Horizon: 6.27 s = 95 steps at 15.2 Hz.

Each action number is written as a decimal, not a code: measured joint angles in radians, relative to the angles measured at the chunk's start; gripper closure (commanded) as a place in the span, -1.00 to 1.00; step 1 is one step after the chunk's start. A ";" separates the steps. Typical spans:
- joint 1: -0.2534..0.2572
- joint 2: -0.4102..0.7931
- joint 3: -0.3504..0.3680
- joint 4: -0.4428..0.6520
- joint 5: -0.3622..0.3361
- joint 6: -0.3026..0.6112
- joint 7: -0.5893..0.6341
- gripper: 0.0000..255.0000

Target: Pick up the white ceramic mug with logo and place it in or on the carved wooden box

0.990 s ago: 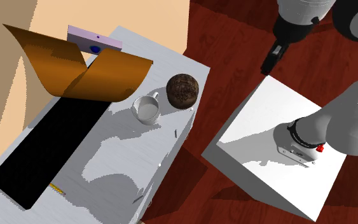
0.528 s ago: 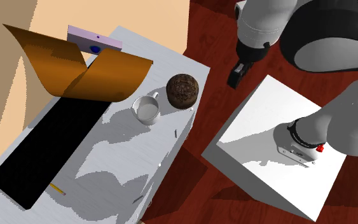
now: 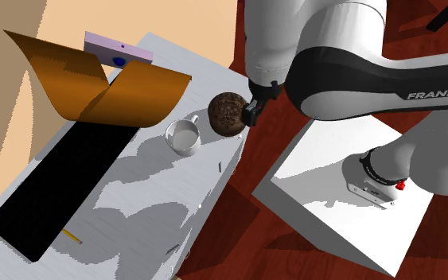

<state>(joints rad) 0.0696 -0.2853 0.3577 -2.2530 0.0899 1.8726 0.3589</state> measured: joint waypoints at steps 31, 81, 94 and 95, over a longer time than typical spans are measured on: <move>0.233 0.874 0.075 0.734 -0.375 0.128 0.461 -1.00; 0.224 0.750 0.105 0.985 -0.313 -0.233 0.397 1.00; -0.016 0.315 0.052 0.443 -0.135 -0.076 0.134 1.00; -0.019 0.303 0.049 0.420 -0.131 -0.063 0.127 1.00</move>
<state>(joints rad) 0.0502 0.0173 0.4069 -1.8334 -0.0406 1.8093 0.4863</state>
